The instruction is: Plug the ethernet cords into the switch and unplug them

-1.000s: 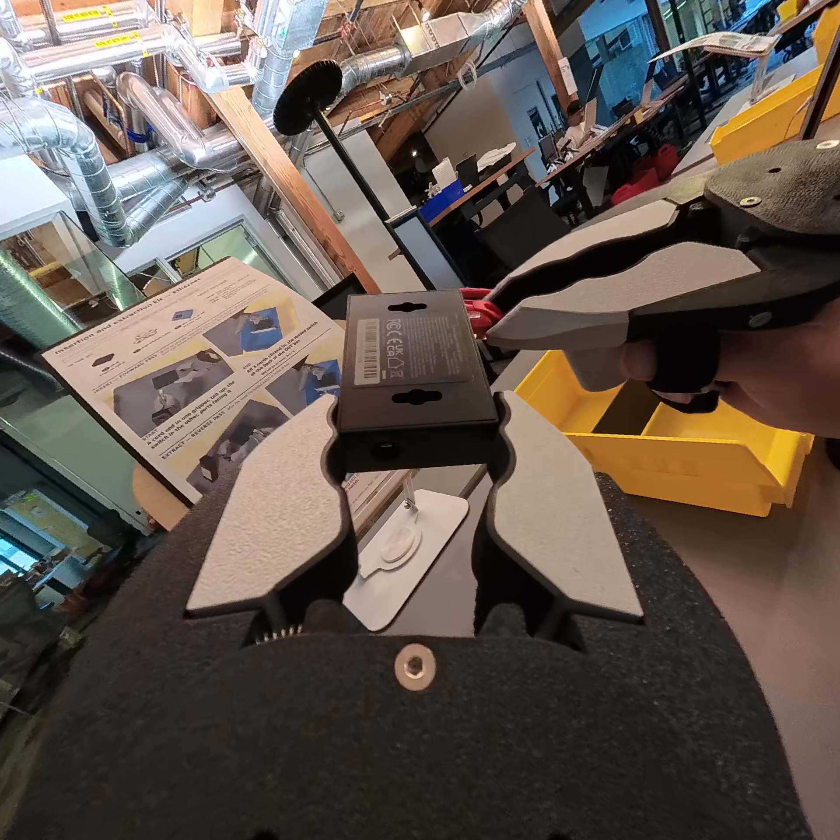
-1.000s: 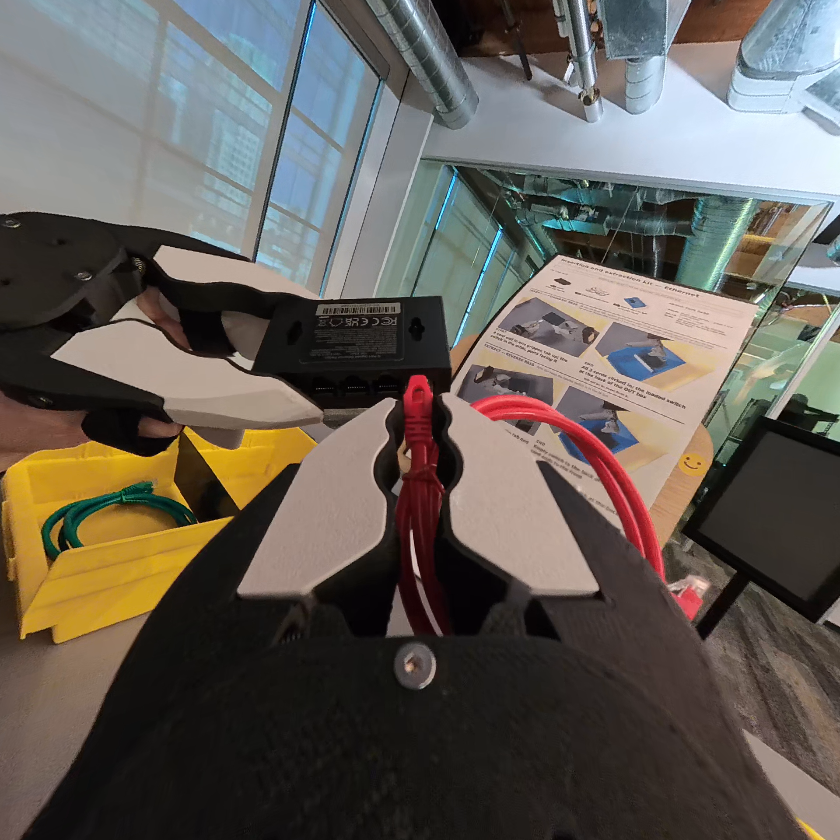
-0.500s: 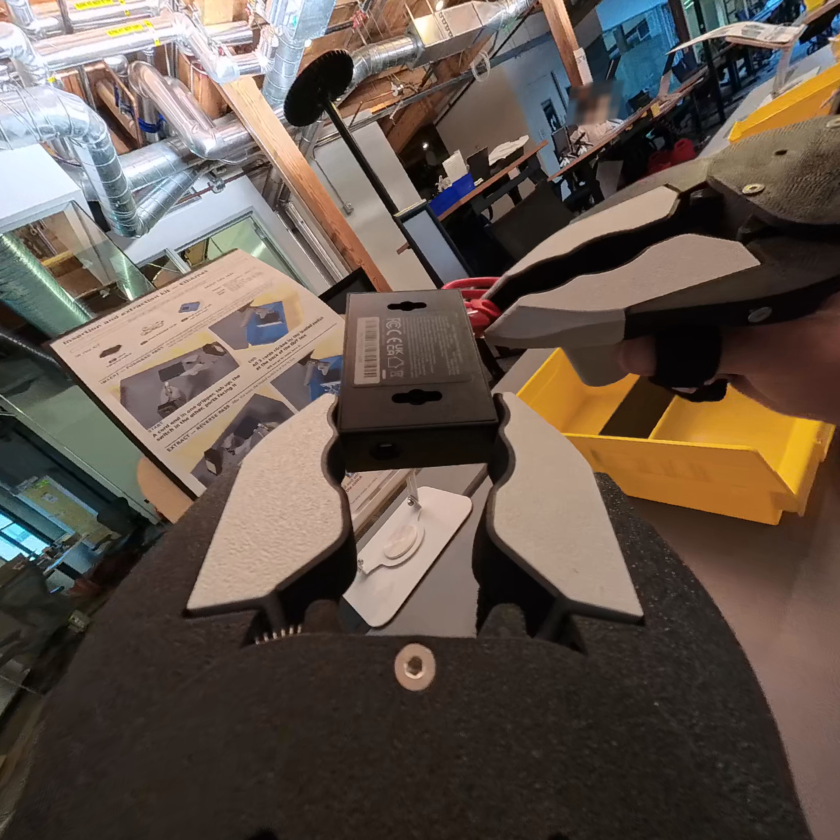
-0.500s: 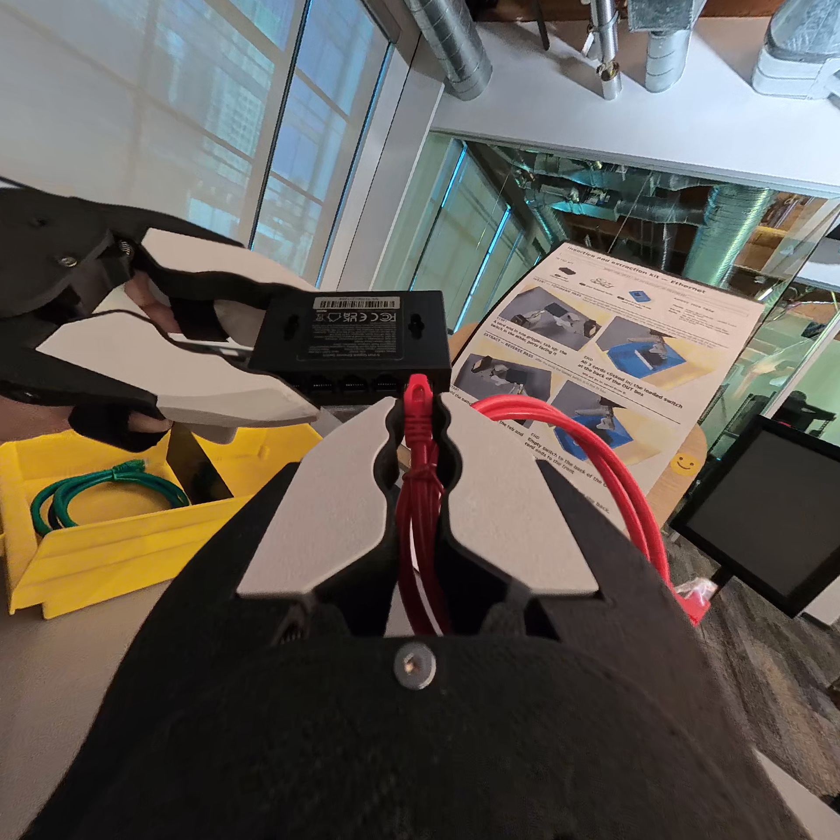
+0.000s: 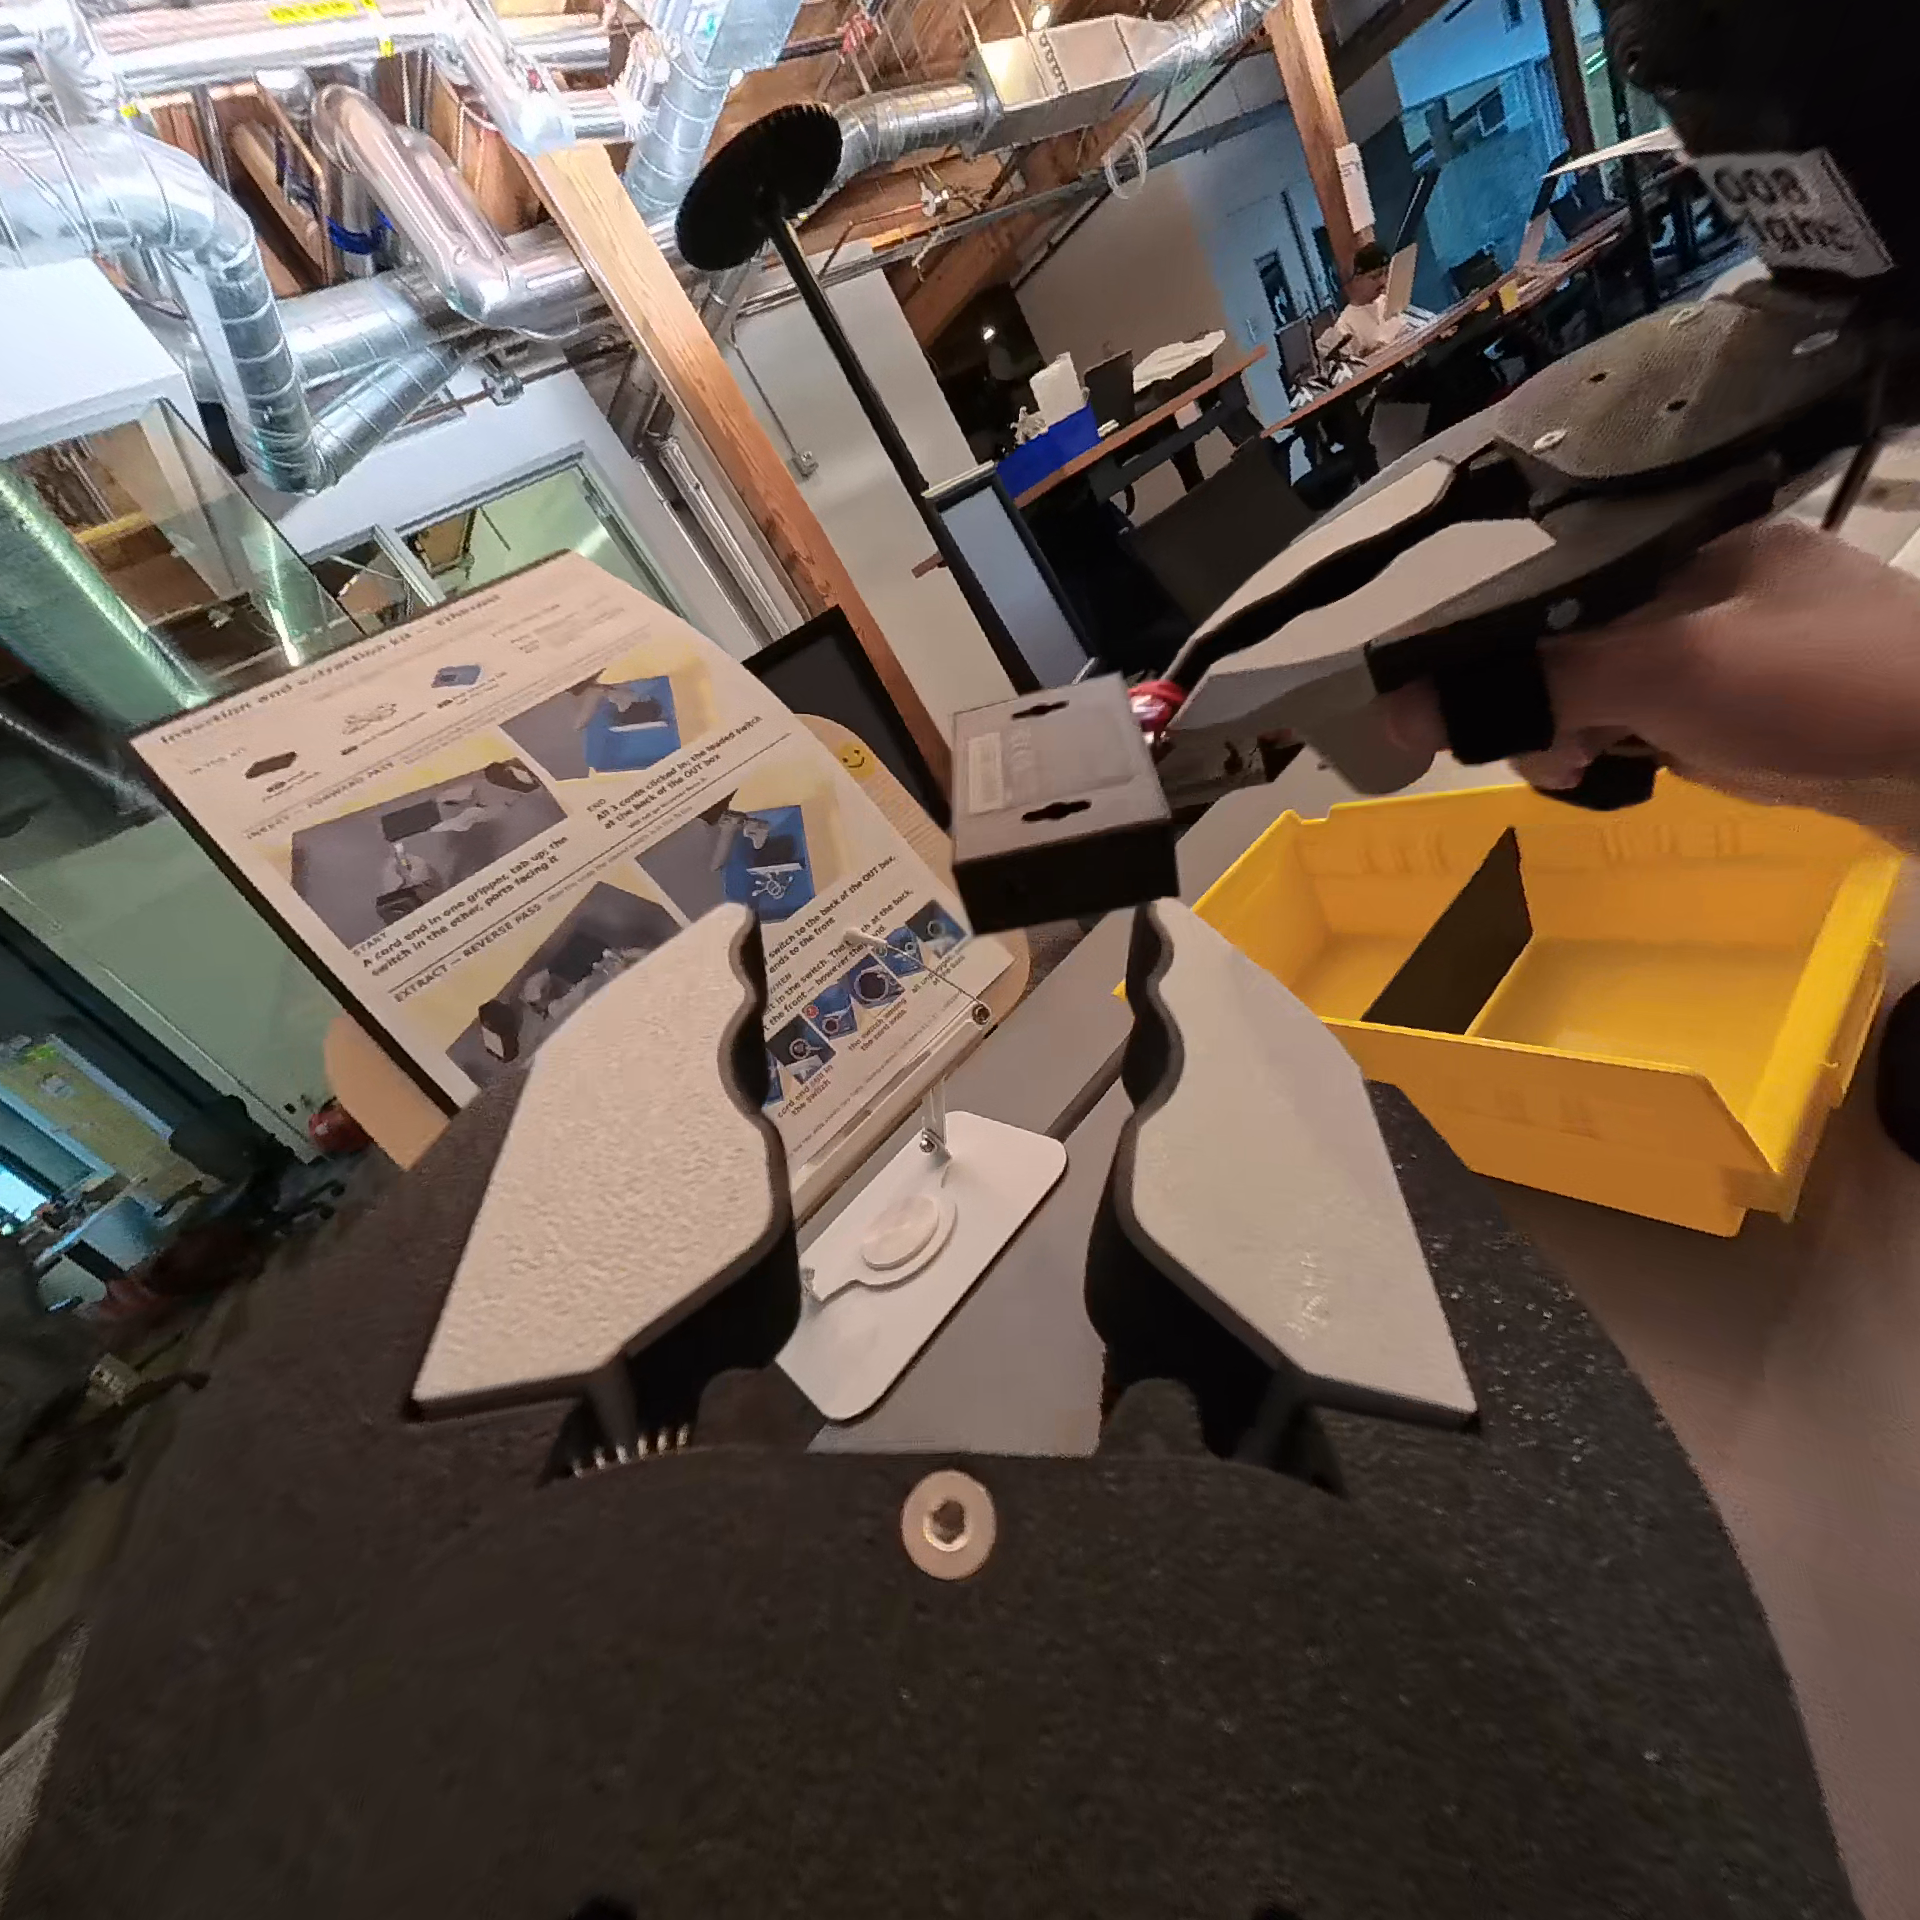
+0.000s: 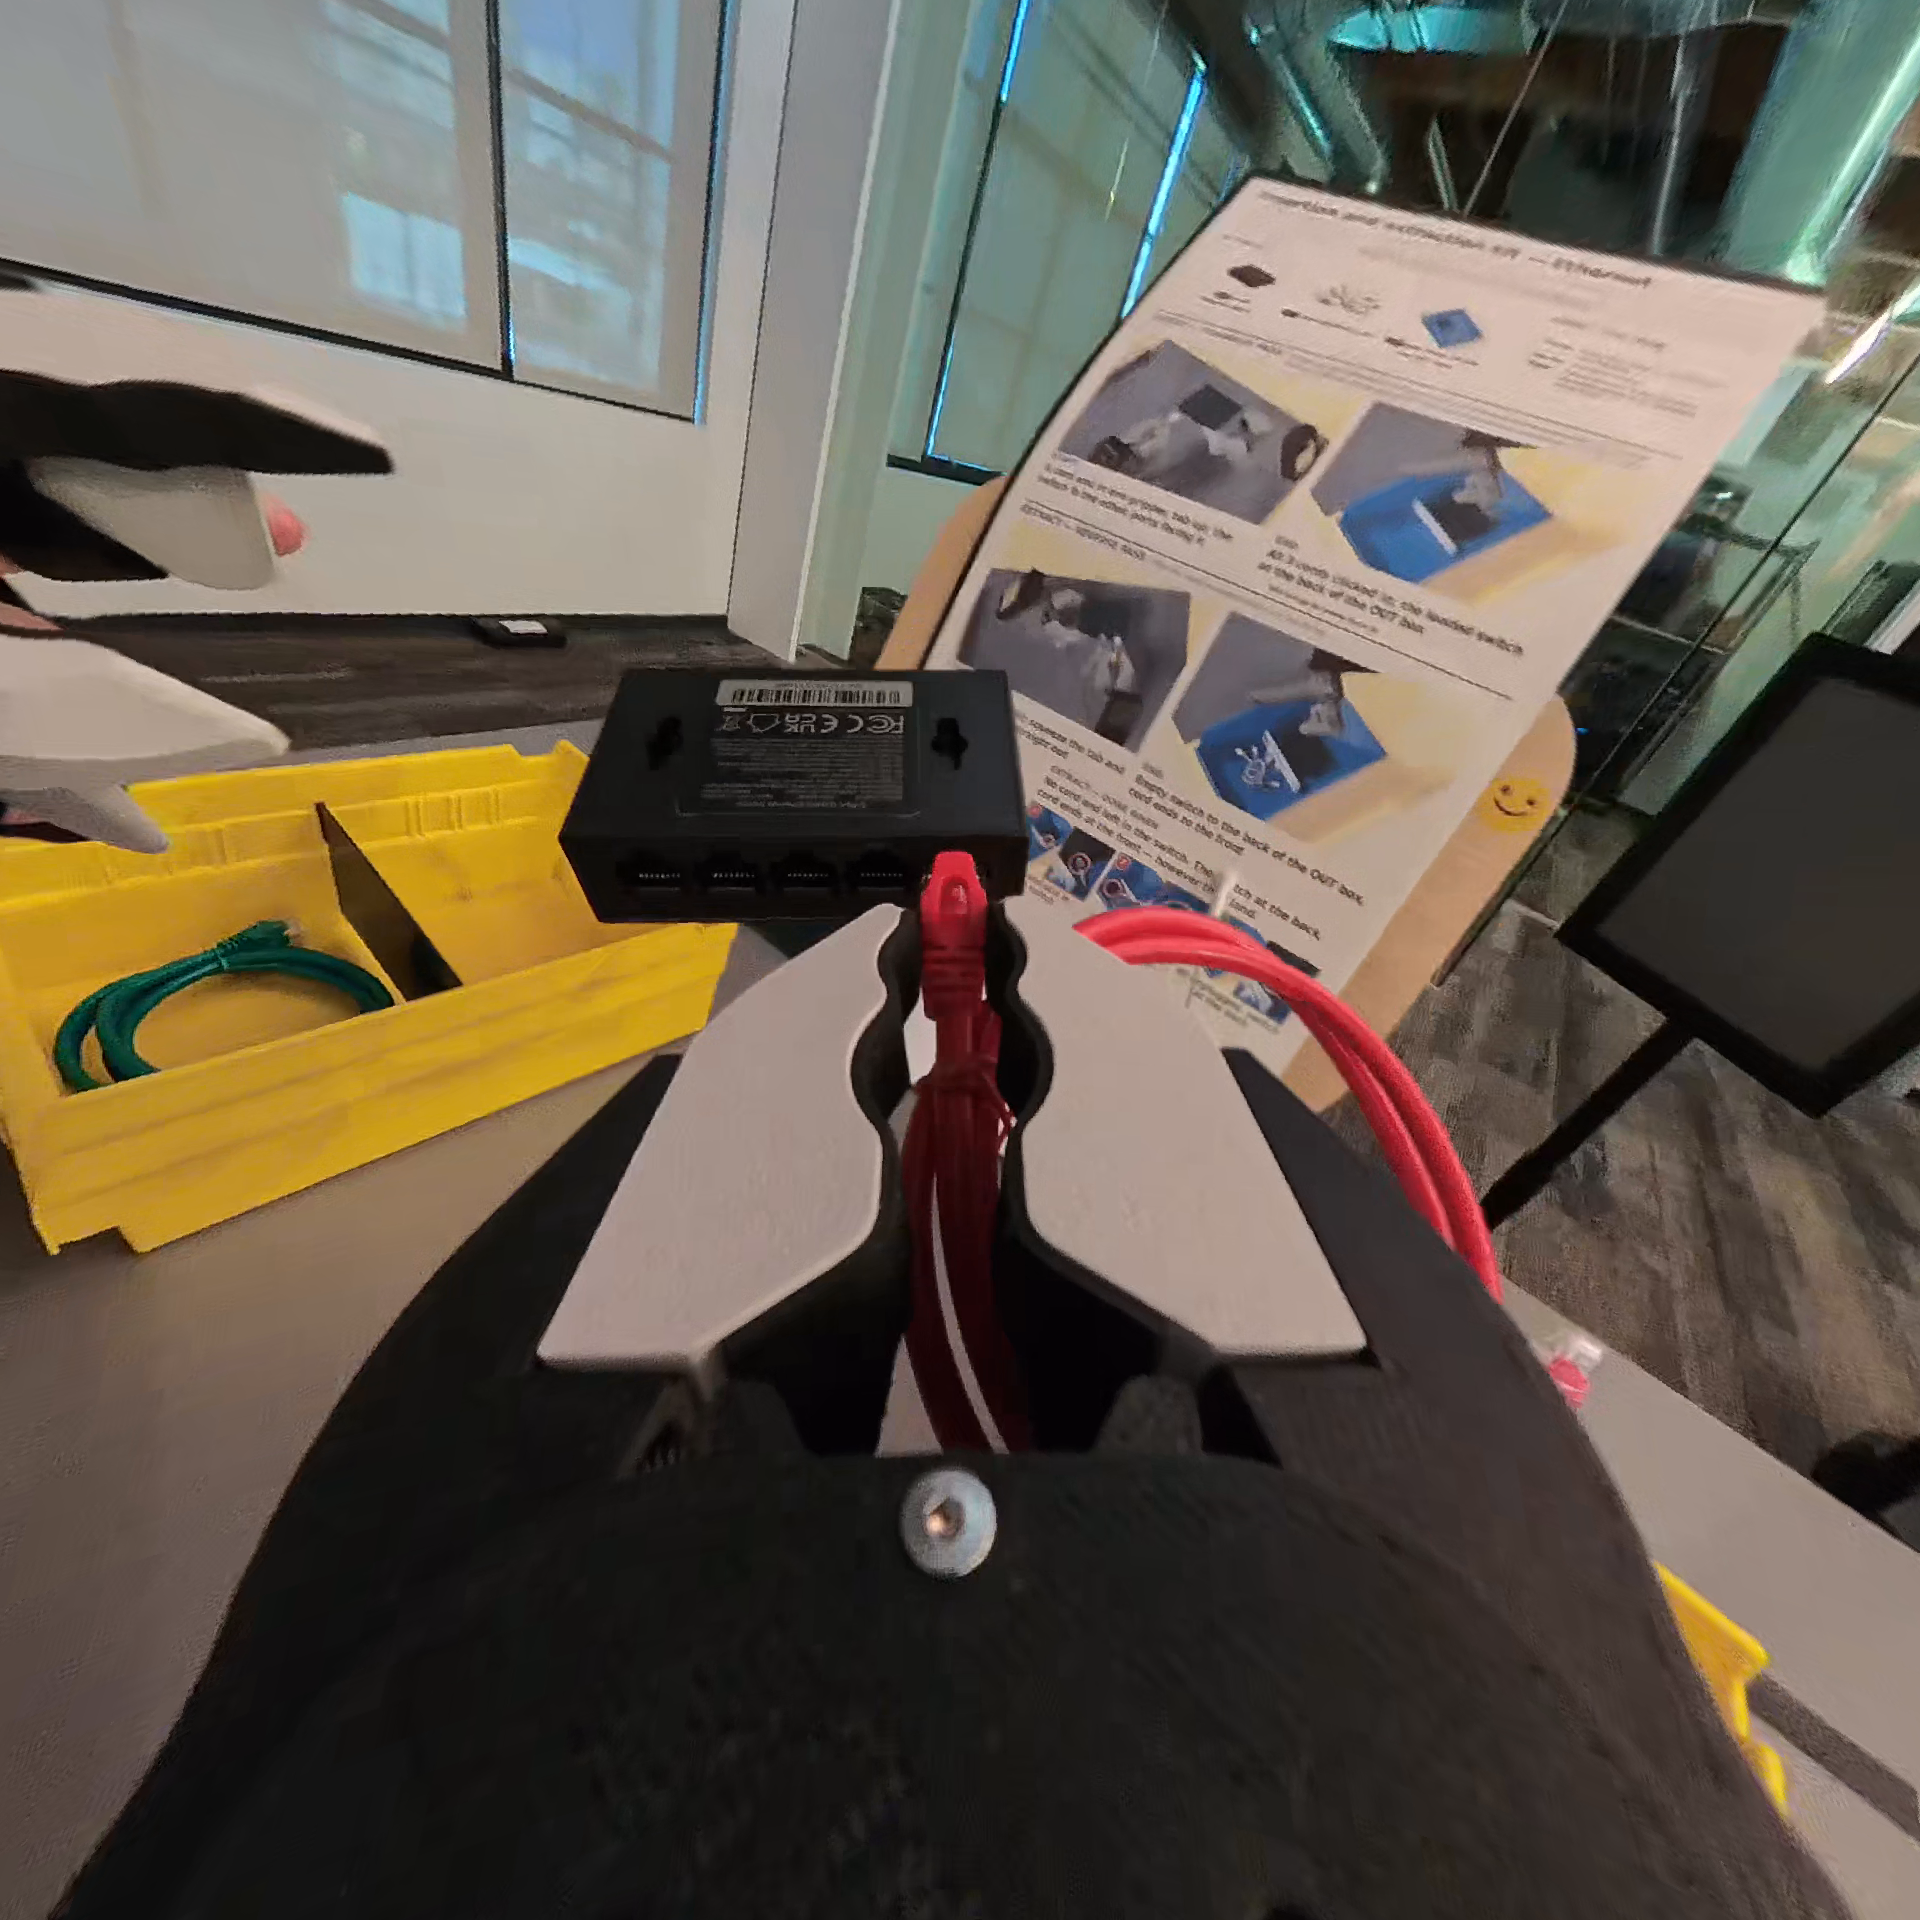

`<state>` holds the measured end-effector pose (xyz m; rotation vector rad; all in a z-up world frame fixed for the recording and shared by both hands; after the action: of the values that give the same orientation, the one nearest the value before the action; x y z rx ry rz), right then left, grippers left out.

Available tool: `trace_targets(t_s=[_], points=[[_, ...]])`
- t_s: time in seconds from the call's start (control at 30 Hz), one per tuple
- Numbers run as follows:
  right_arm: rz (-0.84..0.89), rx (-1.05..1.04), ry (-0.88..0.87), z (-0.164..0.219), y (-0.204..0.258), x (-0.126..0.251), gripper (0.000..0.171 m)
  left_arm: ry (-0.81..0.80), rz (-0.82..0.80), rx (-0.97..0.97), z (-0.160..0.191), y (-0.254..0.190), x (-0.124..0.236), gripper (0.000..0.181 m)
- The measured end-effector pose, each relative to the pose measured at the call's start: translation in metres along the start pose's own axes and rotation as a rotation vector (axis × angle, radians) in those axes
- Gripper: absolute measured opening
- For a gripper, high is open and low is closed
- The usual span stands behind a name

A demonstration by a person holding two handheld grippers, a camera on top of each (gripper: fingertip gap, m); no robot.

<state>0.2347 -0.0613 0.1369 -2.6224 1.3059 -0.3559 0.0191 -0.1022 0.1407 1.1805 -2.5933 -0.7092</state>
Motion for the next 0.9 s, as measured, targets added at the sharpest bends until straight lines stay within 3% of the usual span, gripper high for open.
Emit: trace_targets(t_s=[0.2,0.33,0.6,0.9], points=[[0.038,0.033,-0.026,-0.006,0.001,0.008,0.013,0.063,0.058,0.066,0.012,-0.002,-0.013,0.078],[-0.038,0.038,0.068,0.004,0.017,-0.011,0.013,0.071,0.027,0.033,0.013,0.003,-0.011,0.077],[-0.279,0.031,0.452,0.090,0.080,-0.096,0.014,0.002,-0.118,0.114,-0.004,0.059,0.040,0.072],[-0.297,0.017,0.706,0.159,0.090,-0.128,0.014,0.138,-0.145,0.127,0.007,0.092,0.073,0.066]])
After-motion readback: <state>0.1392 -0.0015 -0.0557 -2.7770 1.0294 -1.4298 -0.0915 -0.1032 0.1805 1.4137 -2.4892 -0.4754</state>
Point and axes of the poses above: each gripper's, where its closed fingertips meet, x back along the fingers, z out of its underside, y = z × x across the jaws, the point moved 8 cm from there along x, back along the fingers, and after that the axes turned 7 degrees about y, right-handed, at the moved point
